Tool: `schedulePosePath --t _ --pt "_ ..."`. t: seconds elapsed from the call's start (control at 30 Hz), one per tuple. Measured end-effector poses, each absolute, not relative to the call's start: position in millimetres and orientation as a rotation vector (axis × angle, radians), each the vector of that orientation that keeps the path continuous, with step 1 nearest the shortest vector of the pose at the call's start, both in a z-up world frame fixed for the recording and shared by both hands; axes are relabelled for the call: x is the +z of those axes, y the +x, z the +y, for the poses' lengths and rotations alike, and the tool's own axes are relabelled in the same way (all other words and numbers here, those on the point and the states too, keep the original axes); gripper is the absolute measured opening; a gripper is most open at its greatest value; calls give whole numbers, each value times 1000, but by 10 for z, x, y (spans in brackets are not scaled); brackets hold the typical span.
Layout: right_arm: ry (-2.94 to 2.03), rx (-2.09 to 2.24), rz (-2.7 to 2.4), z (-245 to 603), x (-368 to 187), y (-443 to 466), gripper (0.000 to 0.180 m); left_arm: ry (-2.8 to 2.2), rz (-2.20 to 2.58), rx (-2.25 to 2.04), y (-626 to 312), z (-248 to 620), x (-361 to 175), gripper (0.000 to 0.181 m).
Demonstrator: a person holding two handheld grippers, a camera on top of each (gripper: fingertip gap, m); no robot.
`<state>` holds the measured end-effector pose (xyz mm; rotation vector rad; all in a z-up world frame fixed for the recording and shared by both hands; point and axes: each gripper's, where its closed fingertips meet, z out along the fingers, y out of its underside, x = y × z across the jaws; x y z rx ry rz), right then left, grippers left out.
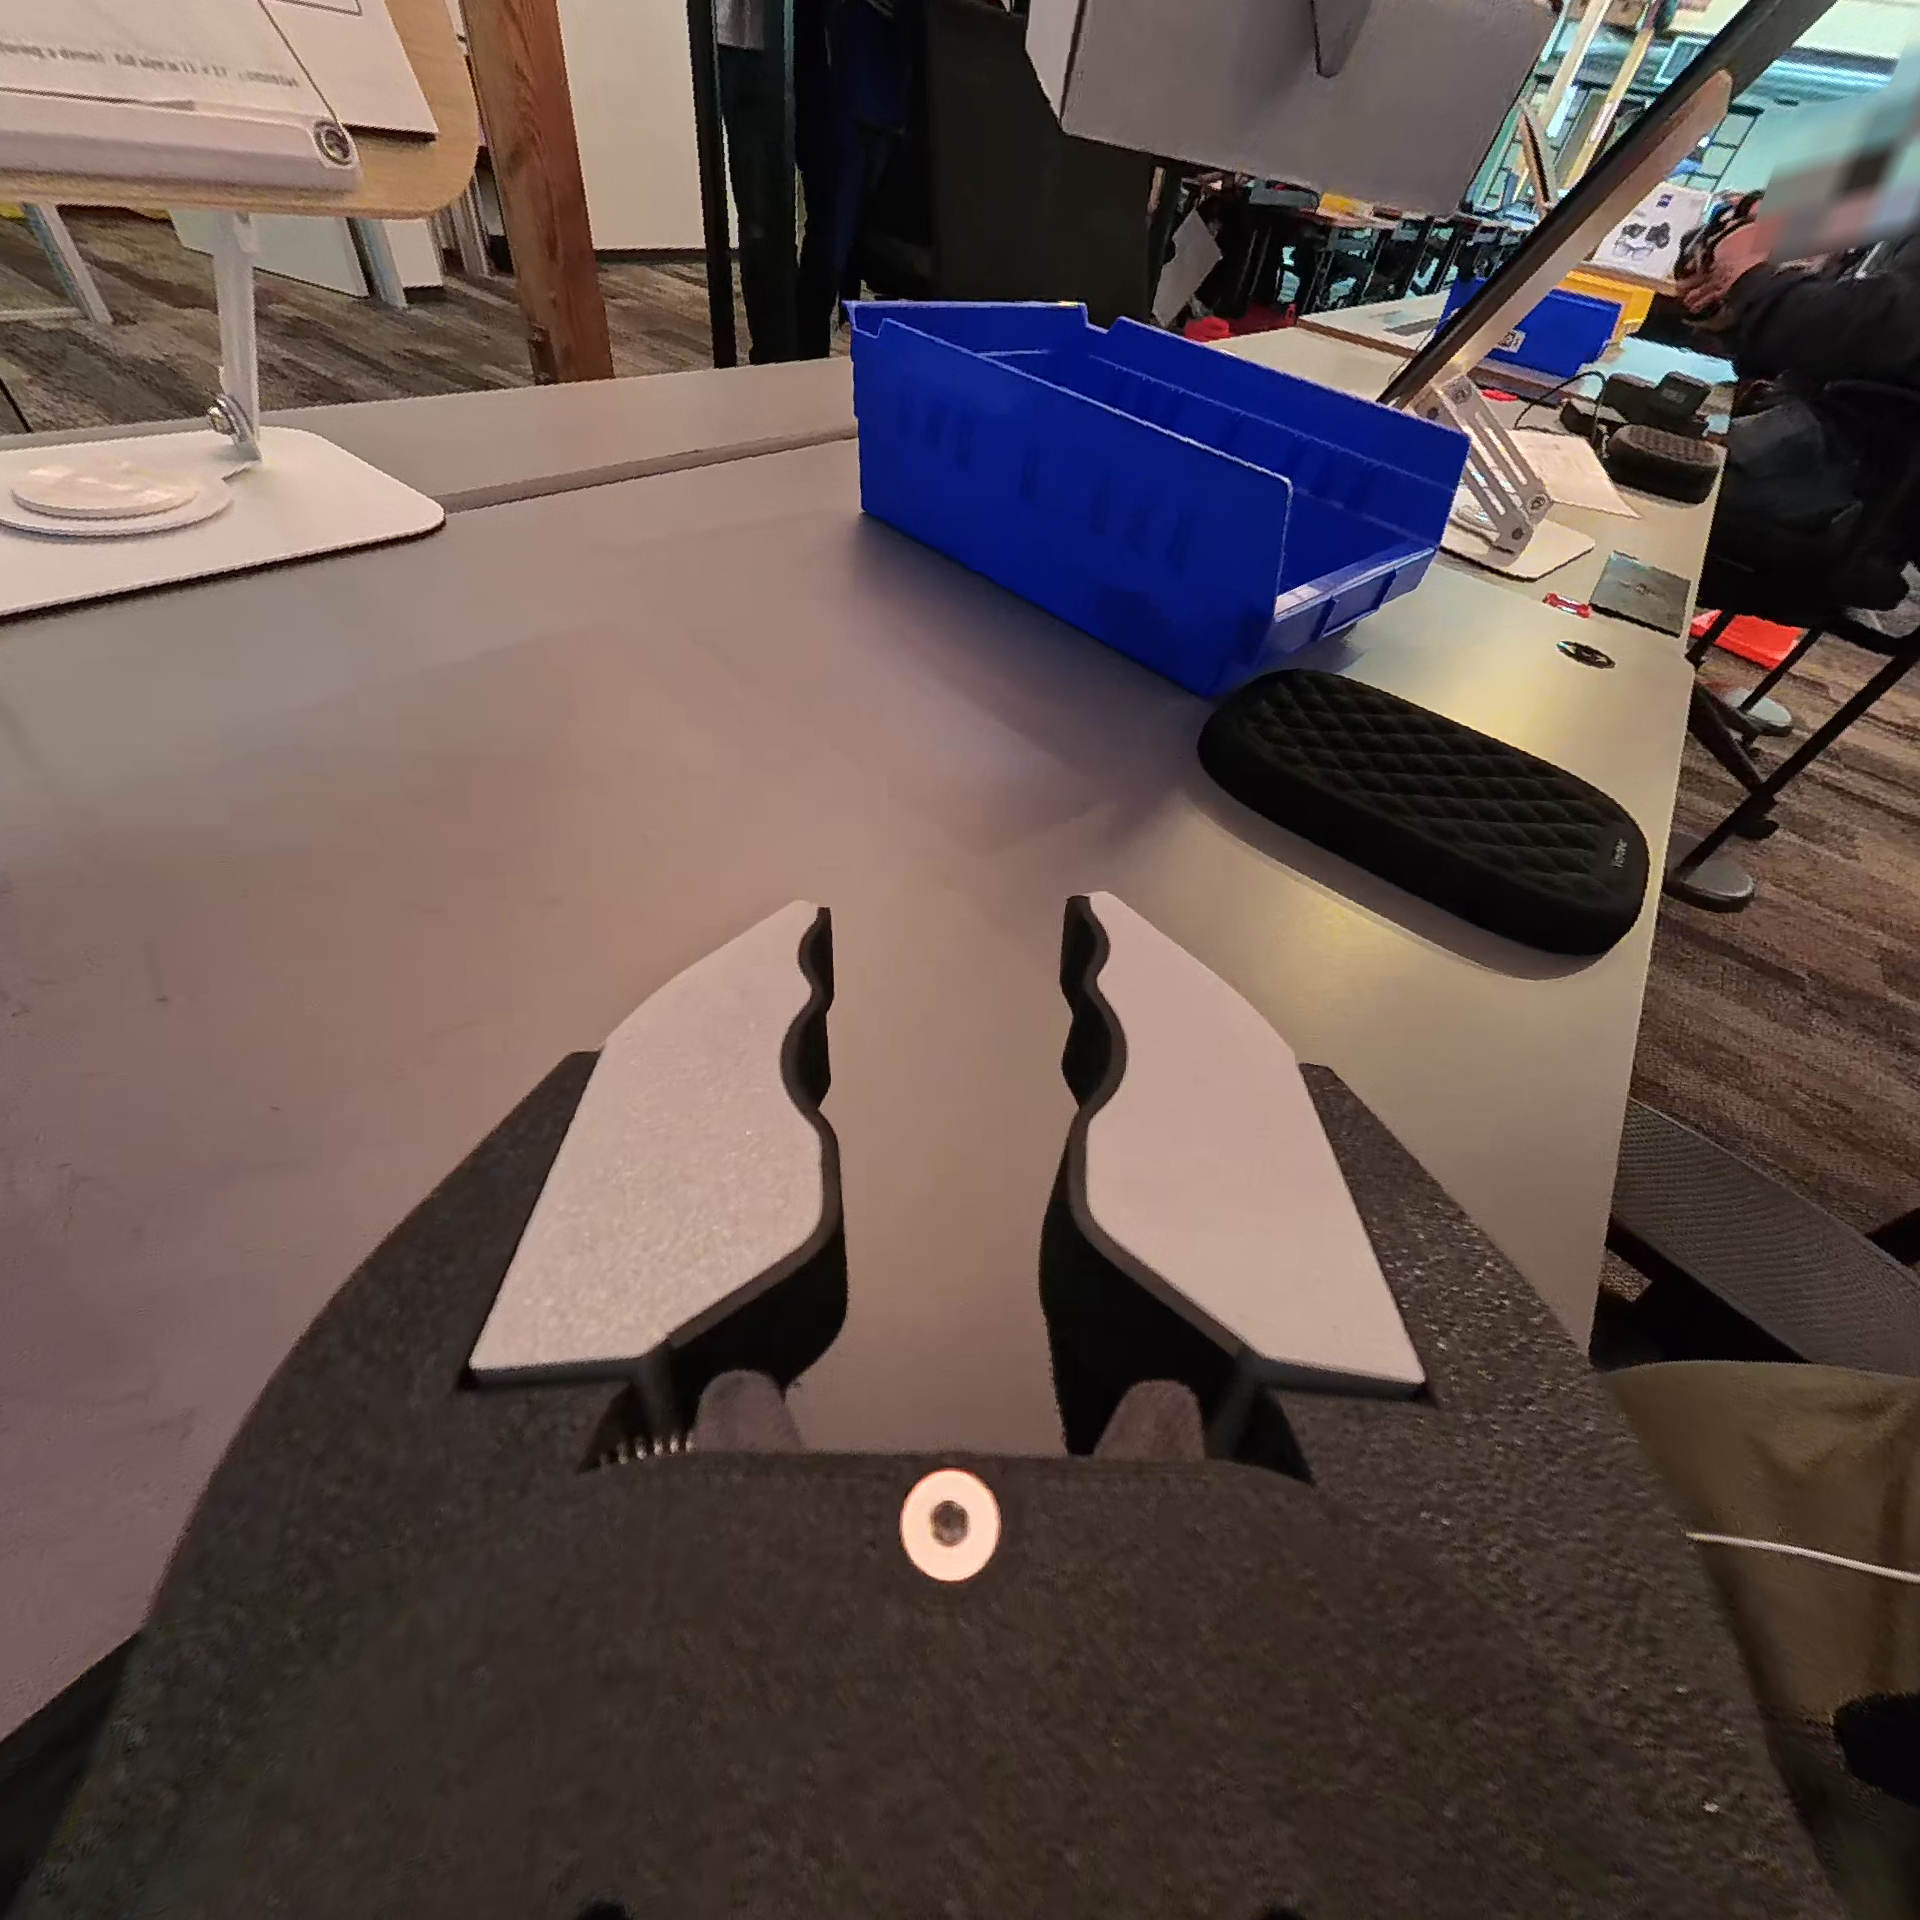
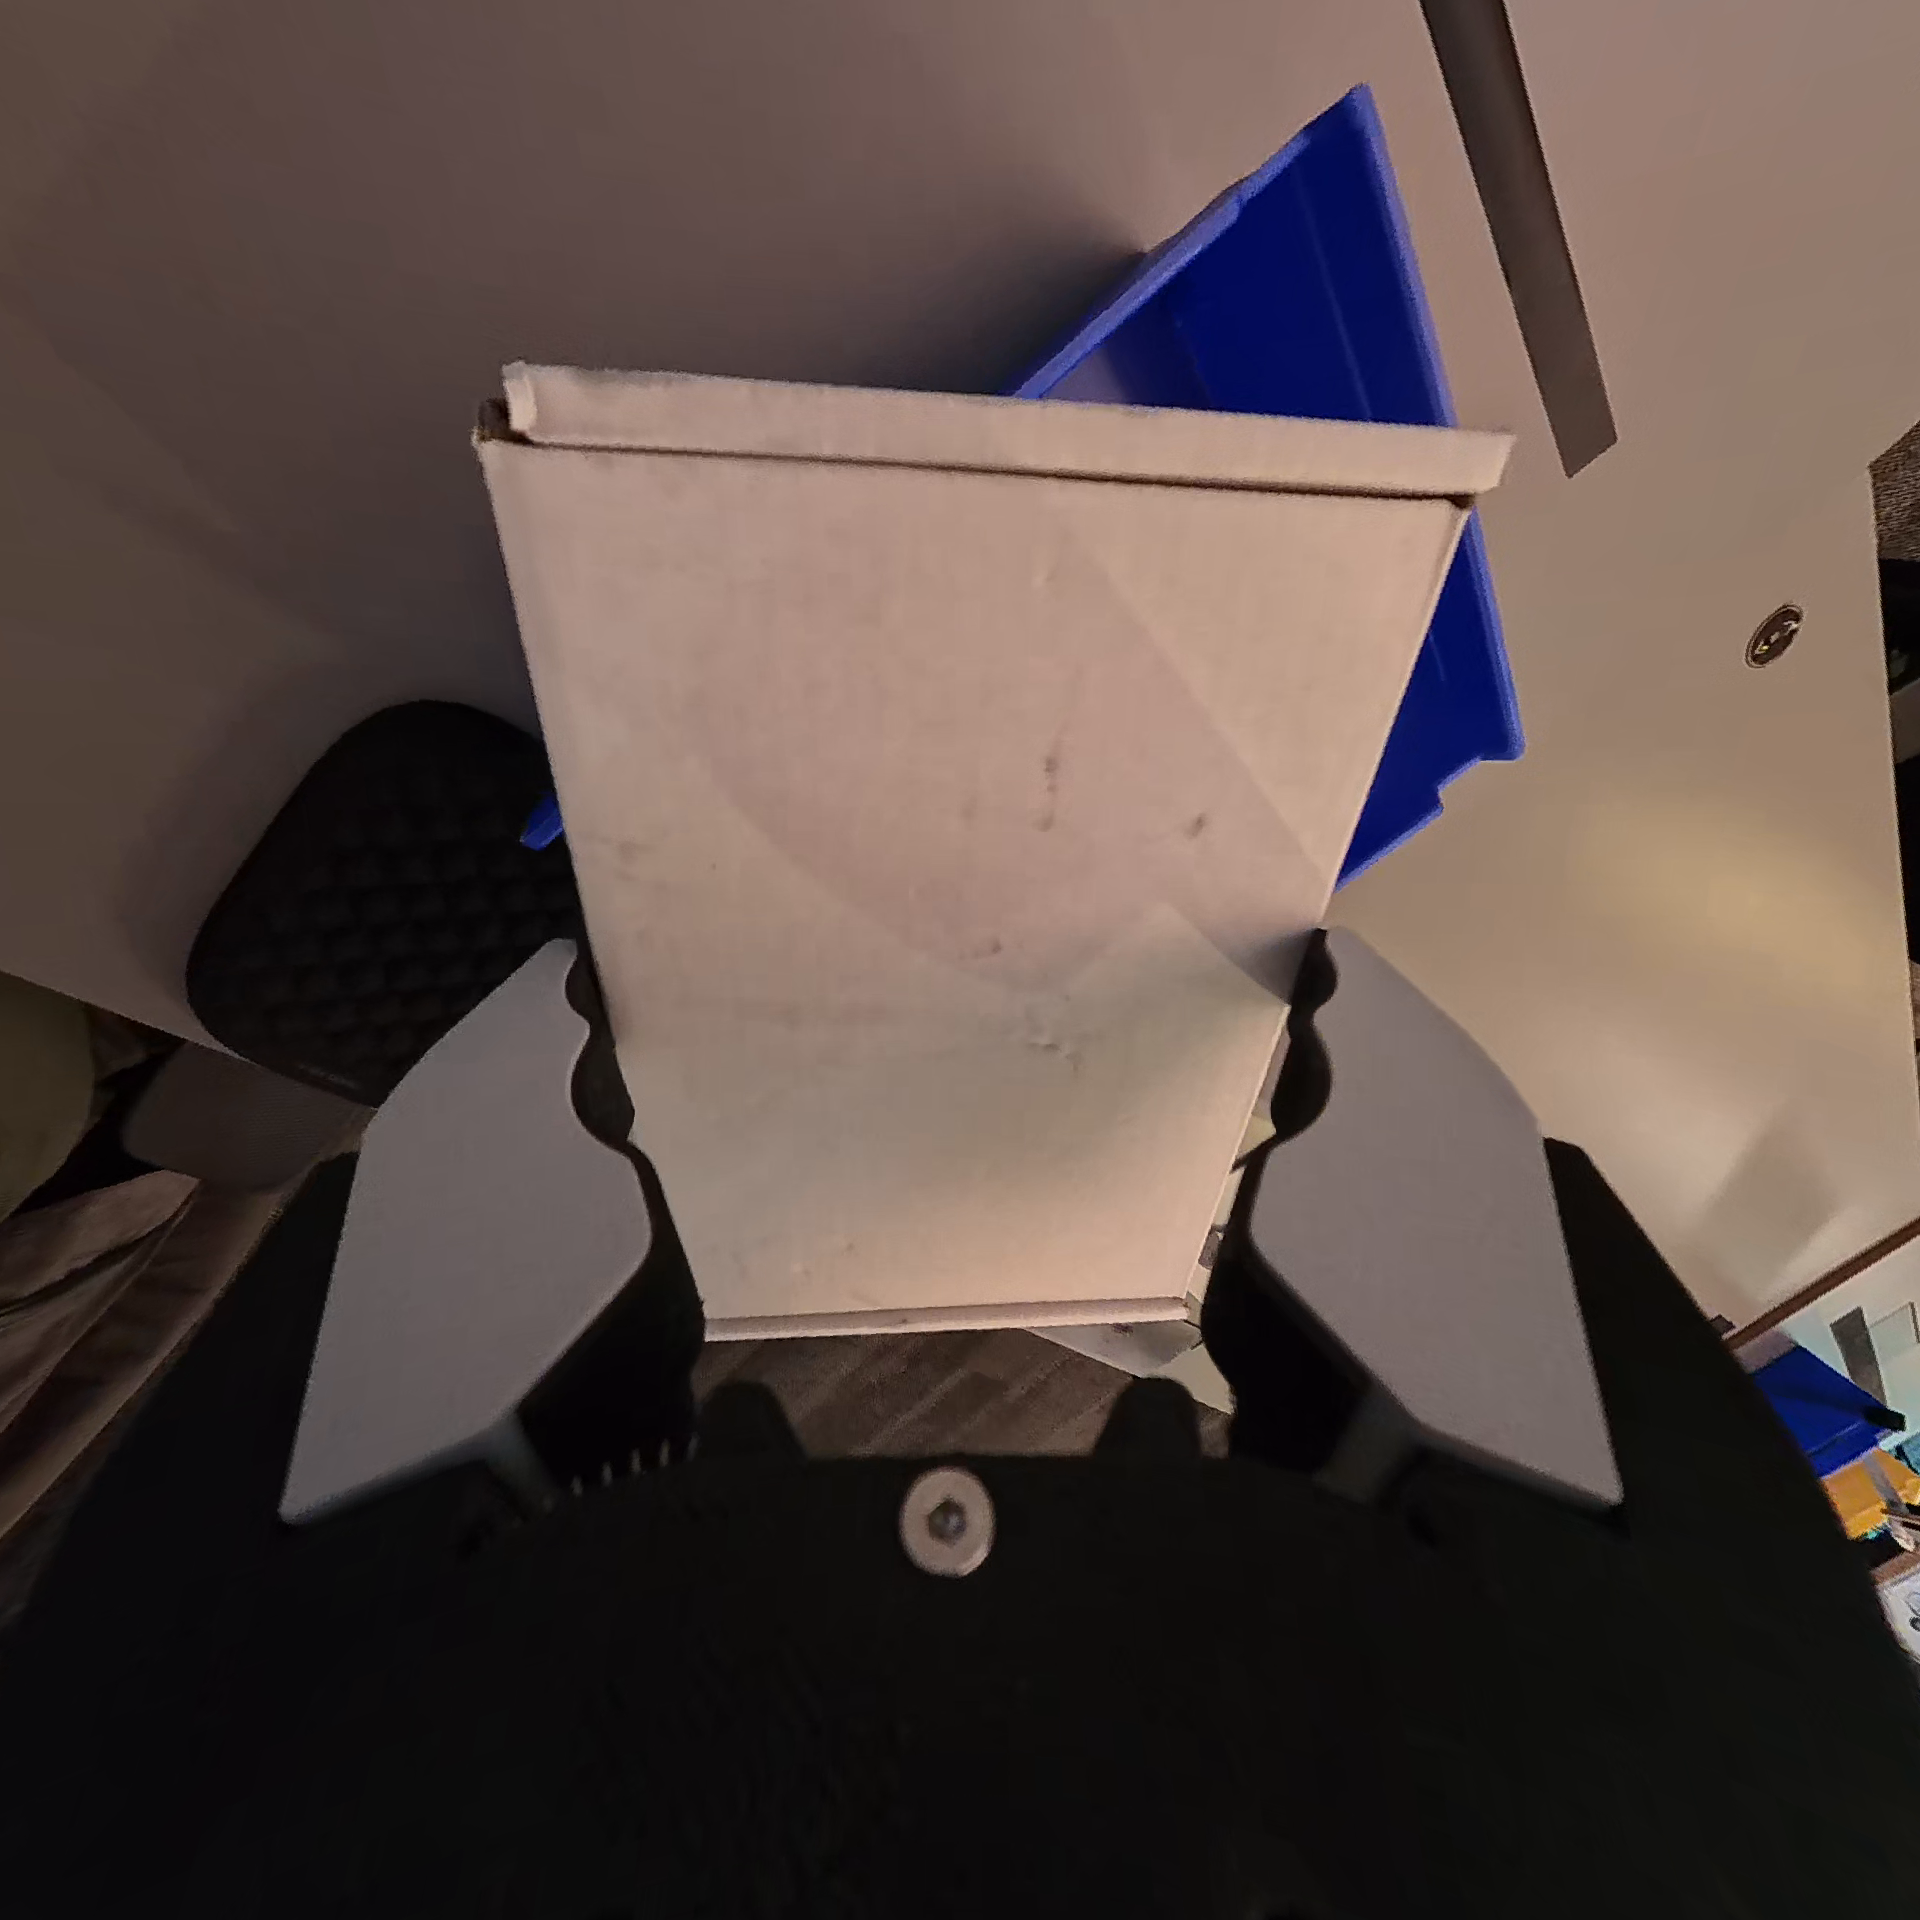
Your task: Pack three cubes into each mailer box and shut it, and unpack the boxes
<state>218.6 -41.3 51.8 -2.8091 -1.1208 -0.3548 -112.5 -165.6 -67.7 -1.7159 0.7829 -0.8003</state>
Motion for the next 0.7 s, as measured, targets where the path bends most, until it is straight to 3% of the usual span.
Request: schedulePosePath --t 0.53,0.7 --pt "-2764 -353 -1244 -305 461 2343 124 -1712 791 -816 -1113 -1689 -679 42" --pt "-2729 -345 -1377 9 46 2768 124 -1711 809 -804 -1091 -1712 -698 42"
